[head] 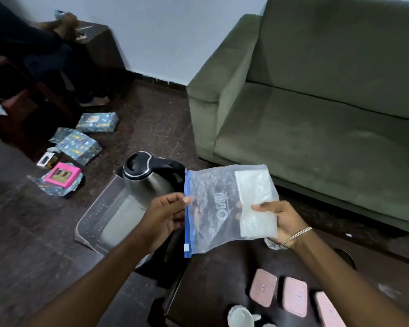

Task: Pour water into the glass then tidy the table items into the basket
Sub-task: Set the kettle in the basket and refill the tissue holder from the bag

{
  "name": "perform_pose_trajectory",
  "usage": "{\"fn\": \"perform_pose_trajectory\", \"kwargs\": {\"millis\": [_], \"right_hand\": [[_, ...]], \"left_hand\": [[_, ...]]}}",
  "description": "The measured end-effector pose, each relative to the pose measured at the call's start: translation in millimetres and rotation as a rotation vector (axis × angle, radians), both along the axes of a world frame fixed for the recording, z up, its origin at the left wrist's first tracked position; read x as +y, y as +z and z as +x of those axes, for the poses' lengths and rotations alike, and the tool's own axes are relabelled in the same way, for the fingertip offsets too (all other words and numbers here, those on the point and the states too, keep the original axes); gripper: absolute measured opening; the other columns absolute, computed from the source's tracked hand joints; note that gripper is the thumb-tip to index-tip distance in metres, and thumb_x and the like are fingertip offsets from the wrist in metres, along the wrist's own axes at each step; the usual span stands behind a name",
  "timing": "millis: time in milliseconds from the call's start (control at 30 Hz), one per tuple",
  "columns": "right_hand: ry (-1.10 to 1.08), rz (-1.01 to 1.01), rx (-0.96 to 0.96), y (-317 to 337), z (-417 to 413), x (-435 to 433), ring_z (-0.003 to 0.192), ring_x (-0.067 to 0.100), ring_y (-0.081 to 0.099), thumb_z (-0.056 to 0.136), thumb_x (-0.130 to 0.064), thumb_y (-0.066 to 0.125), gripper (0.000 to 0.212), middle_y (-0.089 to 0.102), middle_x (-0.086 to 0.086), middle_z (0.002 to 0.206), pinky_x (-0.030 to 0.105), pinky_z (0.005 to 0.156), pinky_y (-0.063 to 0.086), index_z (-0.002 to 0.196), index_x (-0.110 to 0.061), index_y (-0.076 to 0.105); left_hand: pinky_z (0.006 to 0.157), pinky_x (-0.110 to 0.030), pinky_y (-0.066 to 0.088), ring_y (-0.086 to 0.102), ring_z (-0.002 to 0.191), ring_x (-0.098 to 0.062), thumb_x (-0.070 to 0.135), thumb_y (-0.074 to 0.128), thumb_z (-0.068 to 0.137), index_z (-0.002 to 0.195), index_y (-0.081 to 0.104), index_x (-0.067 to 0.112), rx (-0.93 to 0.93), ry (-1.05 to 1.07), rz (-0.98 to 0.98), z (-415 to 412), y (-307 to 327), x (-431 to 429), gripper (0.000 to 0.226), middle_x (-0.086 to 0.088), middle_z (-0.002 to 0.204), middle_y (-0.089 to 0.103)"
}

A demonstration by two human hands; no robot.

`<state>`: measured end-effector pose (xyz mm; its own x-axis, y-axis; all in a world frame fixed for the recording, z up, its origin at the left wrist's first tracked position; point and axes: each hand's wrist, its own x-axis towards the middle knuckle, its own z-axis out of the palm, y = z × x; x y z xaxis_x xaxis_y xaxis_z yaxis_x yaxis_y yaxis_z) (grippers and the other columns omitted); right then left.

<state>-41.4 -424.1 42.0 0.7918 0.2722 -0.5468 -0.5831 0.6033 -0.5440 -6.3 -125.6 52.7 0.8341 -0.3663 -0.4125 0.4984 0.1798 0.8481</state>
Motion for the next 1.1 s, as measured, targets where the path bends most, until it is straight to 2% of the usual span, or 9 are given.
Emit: {"fn": "perform_pose_trajectory", "kwargs": {"millis": [233,333,400,433,533,633,767,967,1100], "right_hand": [[-0.162,-0.166,0.045,-12,-42,-63,0.099,0.037,0.072,0.075,-0.003,0.070,0.060,0.070,0.023,0.118,0.047,0.077,0.060,0.134,0.006,0.056],[-0.182,-0.758,-0.031,-4,-64,-76,0.118,0.025,0.061,0.086,-0.024,0.079,0.078,0.056,0.010,0.138,0.041,0.099,0.051,0.152,-0.015,0.038],[-0.279,-1.251,-0.106,11,-84,-79,0.123,0.018,0.048,0.081,-0.043,0.079,0.089,0.047,0.002,0.136,0.037,0.108,0.041,0.154,-0.025,0.032],[-0.346,-1.330,-0.203,22,-92,-76,0.120,0.016,0.049,0.078,-0.049,0.079,0.087,0.049,0.000,0.131,0.034,0.105,0.041,0.151,-0.027,0.038],[-0.391,-1.132,-0.414,58,-116,-70,0.094,0.018,0.067,0.076,-0.056,0.079,0.055,0.069,-0.004,0.103,0.027,0.085,0.053,0.123,-0.031,0.064],[-0.331,-1.123,-0.485,79,-127,-65,0.079,0.016,0.069,0.075,-0.035,0.085,0.035,0.072,-0.005,0.089,0.028,0.076,0.058,0.107,-0.033,0.070],[-0.328,-1.208,-0.381,83,-137,-81,0.073,0.014,0.068,0.081,-0.002,0.076,0.041,0.072,-0.003,0.080,0.036,0.076,0.058,0.108,-0.031,0.069],[-0.183,-1.344,-0.414,79,-151,-90,0.073,0.011,0.066,0.078,-0.011,0.076,0.050,0.066,-0.007,0.081,0.025,0.070,0.055,0.119,-0.034,0.061],[-0.307,-1.349,-0.396,79,-155,-93,0.062,0.012,0.062,0.075,-0.006,0.071,0.040,0.065,-0.002,0.070,0.024,0.063,0.052,0.104,-0.030,0.059]], "left_hand": [[0.074,-0.034,0.059,0.066,0.076,-0.024,0.018,0.074,0.089,0.080,0.062,0.010,-0.008,-0.104,-0.070,-10,22,-92,0.017,-0.020,0.088,0.065],[0.074,-0.033,0.058,0.065,0.075,-0.022,0.014,0.073,0.092,0.081,0.063,0.007,0.001,-0.144,-0.077,-22,32,-135,0.016,-0.019,0.089,0.065],[0.068,-0.031,0.059,0.066,0.068,-0.017,0.014,0.071,0.090,0.079,0.064,0.010,-0.001,-0.184,-0.068,-31,38,-162,0.014,-0.013,0.080,0.069],[0.067,-0.032,0.059,0.066,0.066,-0.017,0.015,0.071,0.089,0.080,0.064,0.010,-0.002,-0.195,-0.063,-35,41,-172,0.012,-0.012,0.079,0.069],[0.068,-0.035,0.058,0.067,0.068,-0.022,0.019,0.072,0.086,0.086,0.063,0.007,-0.004,-0.239,-0.032,-51,46,-206,0.014,-0.017,0.082,0.069],[0.072,-0.038,0.055,0.064,0.069,-0.025,0.022,0.073,0.084,0.084,0.067,0.008,0.007,-0.255,-0.029,-65,48,-231,0.016,-0.018,0.081,0.068],[0.073,-0.040,0.059,0.069,0.076,-0.027,0.025,0.075,0.084,0.079,0.068,0.010,-0.019,-0.285,0.028,-75,53,-247,0.017,-0.023,0.088,0.071],[0.067,-0.030,0.059,0.067,0.065,-0.016,0.025,0.078,0.081,0.066,0.062,0.012,-0.070,-0.284,0.082,-89,55,-261,0.025,-0.007,0.067,0.064],[0.066,-0.032,0.061,0.071,0.074,-0.022,0.012,0.077,0.087,0.069,0.062,0.005,-0.099,-0.243,0.165,-95,49,-265,0.025,-0.020,0.077,0.071]]}}
